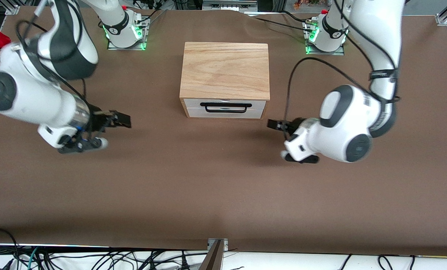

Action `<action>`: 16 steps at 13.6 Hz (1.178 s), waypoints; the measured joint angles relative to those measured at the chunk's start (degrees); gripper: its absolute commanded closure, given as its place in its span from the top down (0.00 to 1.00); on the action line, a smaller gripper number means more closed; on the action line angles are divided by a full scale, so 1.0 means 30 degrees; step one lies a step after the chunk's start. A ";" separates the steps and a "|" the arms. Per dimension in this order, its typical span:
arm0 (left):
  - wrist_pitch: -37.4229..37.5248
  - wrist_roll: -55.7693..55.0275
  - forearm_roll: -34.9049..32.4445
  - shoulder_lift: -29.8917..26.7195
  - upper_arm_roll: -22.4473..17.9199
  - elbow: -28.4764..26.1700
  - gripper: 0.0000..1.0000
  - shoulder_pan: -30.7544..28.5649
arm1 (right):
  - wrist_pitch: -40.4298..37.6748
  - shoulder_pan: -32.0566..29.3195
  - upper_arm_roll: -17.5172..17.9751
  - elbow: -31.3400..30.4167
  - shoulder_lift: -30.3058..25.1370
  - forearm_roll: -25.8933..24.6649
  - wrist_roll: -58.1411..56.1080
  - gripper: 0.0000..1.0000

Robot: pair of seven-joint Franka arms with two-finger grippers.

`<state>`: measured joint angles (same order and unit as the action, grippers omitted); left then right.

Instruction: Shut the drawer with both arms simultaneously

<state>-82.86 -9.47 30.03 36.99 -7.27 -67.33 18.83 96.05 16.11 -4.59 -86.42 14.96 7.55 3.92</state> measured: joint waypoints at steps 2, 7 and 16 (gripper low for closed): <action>0.0163 0.0164 -0.0972 -0.0905 -0.0028 0.0255 1.00 -0.1524 | 0.0001 0.0013 -0.0364 -0.1577 -0.2266 -0.1699 -0.0001 1.00; 0.0325 0.0259 -0.5171 -0.2759 -0.0028 0.0286 1.00 -0.2668 | 0.0045 0.0008 -0.1496 -0.1981 -0.3597 -0.3847 -0.1095 1.00; 0.0661 0.0244 -0.7894 -0.6604 -0.0104 -0.0812 1.00 -0.3789 | 0.0124 0.0441 -0.0759 -0.2059 -0.2835 -0.3261 -0.1114 1.00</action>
<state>-80.88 -8.74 6.35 17.18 -7.58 -69.77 7.47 96.42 17.44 -6.86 -92.60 6.46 -2.23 0.58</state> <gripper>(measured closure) 0.000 0.000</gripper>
